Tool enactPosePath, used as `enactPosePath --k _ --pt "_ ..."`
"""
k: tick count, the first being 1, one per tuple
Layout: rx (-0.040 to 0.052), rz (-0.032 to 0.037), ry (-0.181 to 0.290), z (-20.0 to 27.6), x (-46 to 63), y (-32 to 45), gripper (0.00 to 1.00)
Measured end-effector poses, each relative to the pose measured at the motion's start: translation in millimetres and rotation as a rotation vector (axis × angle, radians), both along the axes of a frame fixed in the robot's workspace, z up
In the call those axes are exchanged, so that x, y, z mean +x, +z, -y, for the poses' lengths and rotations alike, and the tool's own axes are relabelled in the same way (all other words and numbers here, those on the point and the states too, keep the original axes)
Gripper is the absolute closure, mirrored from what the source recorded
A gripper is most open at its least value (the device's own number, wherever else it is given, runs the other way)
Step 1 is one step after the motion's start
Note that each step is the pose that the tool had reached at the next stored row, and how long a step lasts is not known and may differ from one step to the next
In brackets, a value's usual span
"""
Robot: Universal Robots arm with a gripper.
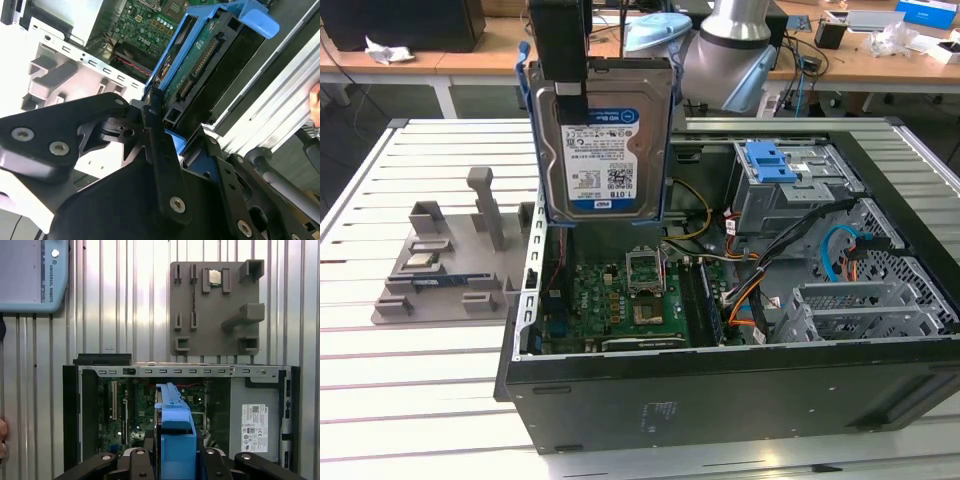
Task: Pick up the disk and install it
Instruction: 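Pick up the disk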
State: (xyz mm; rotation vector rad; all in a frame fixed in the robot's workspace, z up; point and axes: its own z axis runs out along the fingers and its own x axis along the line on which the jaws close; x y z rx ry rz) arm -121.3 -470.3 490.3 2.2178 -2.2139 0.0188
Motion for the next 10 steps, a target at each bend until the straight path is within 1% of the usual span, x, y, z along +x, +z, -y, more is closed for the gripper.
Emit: enactPosePath --k 2,4,10 --pt "0.0001 0.0001 0.0 3.8 0.1 -0.1 0.64" --pt "0.0001 0.0 0.0 9.1 0.3 -0.1 0.64" --pt "0.0001 0.0001 0.0 18.9 0.5 -0.1 0.64"
